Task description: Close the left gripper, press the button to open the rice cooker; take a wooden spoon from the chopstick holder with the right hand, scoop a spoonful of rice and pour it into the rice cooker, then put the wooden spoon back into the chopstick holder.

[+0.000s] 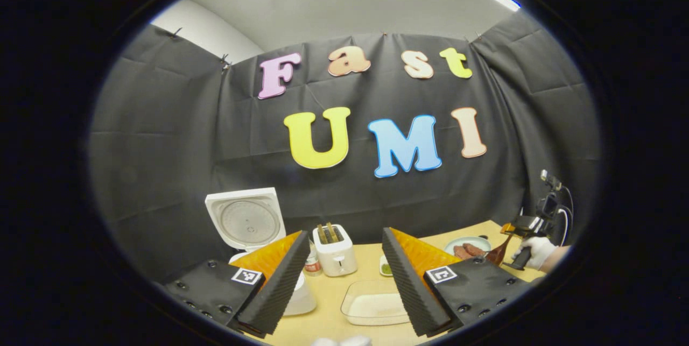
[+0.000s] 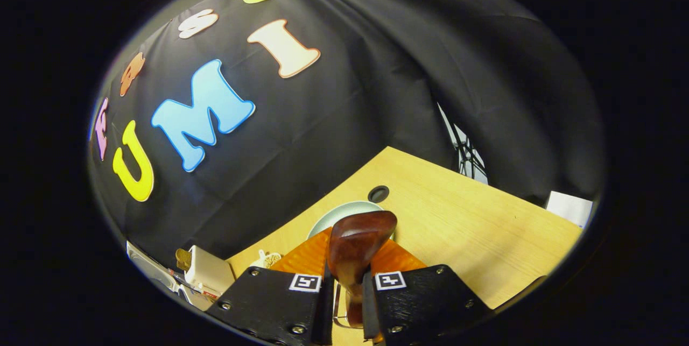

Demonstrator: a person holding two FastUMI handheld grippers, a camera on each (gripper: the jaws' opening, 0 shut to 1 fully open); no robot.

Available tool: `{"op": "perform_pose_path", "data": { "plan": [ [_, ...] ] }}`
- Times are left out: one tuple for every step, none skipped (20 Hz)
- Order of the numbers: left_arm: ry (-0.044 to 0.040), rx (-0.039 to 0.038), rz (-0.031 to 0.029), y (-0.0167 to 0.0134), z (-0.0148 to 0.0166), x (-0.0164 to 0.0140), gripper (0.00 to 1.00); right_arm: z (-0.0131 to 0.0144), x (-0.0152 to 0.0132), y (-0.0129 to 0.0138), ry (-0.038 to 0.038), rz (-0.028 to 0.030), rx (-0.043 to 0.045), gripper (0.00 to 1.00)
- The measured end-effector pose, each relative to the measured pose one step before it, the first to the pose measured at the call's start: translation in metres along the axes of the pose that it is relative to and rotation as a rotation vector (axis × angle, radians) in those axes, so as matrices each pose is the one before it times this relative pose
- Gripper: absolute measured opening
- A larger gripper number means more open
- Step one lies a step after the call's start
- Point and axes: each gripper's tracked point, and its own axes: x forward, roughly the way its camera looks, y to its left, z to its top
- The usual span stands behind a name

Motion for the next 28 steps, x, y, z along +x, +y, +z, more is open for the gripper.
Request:
{"op": "perform_pose_path", "data": {
  "plan": [
    [0.00846,0.00486,0.00282,-0.00020,-0.00276,0.00165,0.94,-0.00623,0.00315,-0.00360,0.00578,-0.00894,-0.00011,0.22],
    [0.00311,0.00485,0.00125,-0.00102,-0.00068,-0.00041,0.94,-0.00834,0.00178,-0.00595,0.01382,-0.00765,0.00182,0.22],
    [0.00062,0.00282,0.00208,-0.00019,-0.00036,-0.00065,0.94,-0.00651,0.00142,-0.00442,0.01336,-0.00578,0.00201,0.22],
    [0.00106,0.00292,0.00063,0.00072,0.00002,0.00046,0.94,0.00023,-0.00075,-0.00134,-0.01132,0.00269,-0.00120,0.22],
    [-0.00024,0.00391,-0.00084,0.00074,0.00120,0.00107,0.94,0.00051,0.00692,-0.00404,0.00421,-0.00987,0.00333,0.22],
    [-0.00389,0.00576,0.00573,0.00066,0.00021,0.00007,0.94,0.00040,-0.00258,-0.00184,0.00620,-0.00051,0.01274,0.22],
    [0.00120,0.00137,-0.00011,0.00103,0.00035,0.00070,0.95,0.00013,-0.00006,-0.00436,0.00603,-0.01038,0.01100,0.22],
    [0.00190,-0.00222,-0.00357,-0.00076,-0.00097,0.00021,0.95,0.00043,-0.00065,-0.00234,0.00692,-0.00693,0.00020,0.22],
    [-0.00165,-0.00117,-0.00180,-0.00069,0.00072,0.00063,0.94,-0.00048,-0.00013,-0.00394,0.00276,-0.01781,-0.00908,0.22],
    [-0.00554,0.00057,0.00181,0.00064,0.00130,-0.00188,0.94,0.00186,-0.00268,-0.00020,-0.00238,-0.00075,-0.01213,0.22],
    [-0.00569,-0.00170,0.00036,0.00107,0.00188,-0.00046,0.94,-0.00265,-0.00440,0.00184,0.01149,0.01310,-0.01636,0.22],
    [0.00118,-0.00013,-0.00453,-0.00032,-0.00138,-0.00013,0.94,0.00435,-0.00623,-0.00165,-0.00843,-0.00796,-0.02476,0.22],
    [-0.00440,0.00008,-0.00099,0.00121,0.00112,-0.00049,0.94,0.00579,-0.00411,-0.00111,-0.02361,-0.00081,-0.02426,0.29],
    [-0.00180,0.00244,-0.00180,0.00163,0.00119,-0.00093,0.94,0.01048,-0.00961,-0.00001,-0.01518,-0.00968,-0.02802,0.51],
    [-0.00307,0.00049,0.00043,0.00136,0.00135,-0.00099,0.94,0.00287,-0.00459,-0.00262,-0.01111,-0.01855,-0.04444,0.73],
    [-0.00455,-0.00259,-0.00192,0.00240,-0.00017,-0.00197,0.94,0.00973,-0.00937,-0.00087,-0.02846,-0.00606,-0.04454,0.96],
    [-0.00201,-0.00369,0.00261,0.00364,0.00075,-0.00033,0.94,0.01620,-0.01369,-0.00071,-0.04075,-0.01485,-0.05131,0.96],
    [-0.00280,-0.00440,-0.00109,0.00285,0.00174,-0.00097,0.94,0.01726,-0.01451,0.00113,-0.04145,0.00023,-0.04608,0.98],
    [-0.00360,-0.00225,-0.00206,0.00248,0.00267,0.00031,0.94,0.03300,0.07786,-0.02680,-0.04185,0.01400,-0.04154,0.98],
    [-0.00551,0.00039,0.00040,0.00327,0.00141,-0.00037,0.94,0.01791,-0.01675,0.00573,-0.03903,0.01518,-0.03754,0.98],
    [-0.00801,0.00383,-0.00226,0.00263,0.00379,0.00015,0.95,0.01834,-0.01583,0.00406,-0.03934,0.00984,-0.02861,0.98],
    [-0.00849,0.00461,0.00209,0.00549,0.00351,0.00058,0.95,0.01658,-0.01564,0.00774,-0.02794,0.01909,-0.03319,0.98],
    [-0.00800,-0.00063,-0.00068,0.00365,0.00381,0.00061,0.94,0.01615,-0.01500,0.00687,-0.02982,0.01269,-0.02393,0.98],
    [-0.00381,-0.00662,-0.00525,0.00474,0.00071,0.00012,0.94,0.01486,-0.01520,0.00717,-0.02799,0.01298,-0.02091,0.98],
    [-0.00642,-0.00591,-0.00571,0.00294,0.00414,0.00059,0.94,0.01472,-0.01467,0.00652,-0.02424,0.01163,-0.01922,0.98],
    [-0.00586,-0.00239,-0.00158,0.00529,0.00323,0.00165,0.94,0.01496,-0.01493,0.01004,-0.02974,0.02060,-0.01299,0.98],
    [-0.00387,0.00017,-0.00253,0.00431,0.00242,0.00059,0.94,0.00769,-0.01776,0.00762,-0.02052,0.00838,-0.00688,0.98],
    [-0.00790,-0.00632,0.00421,0.00696,0.00261,-0.00034,0.94,0.00495,-0.01657,0.01021,-0.01895,0.01891,-0.00252,0.98]
  ]
}}
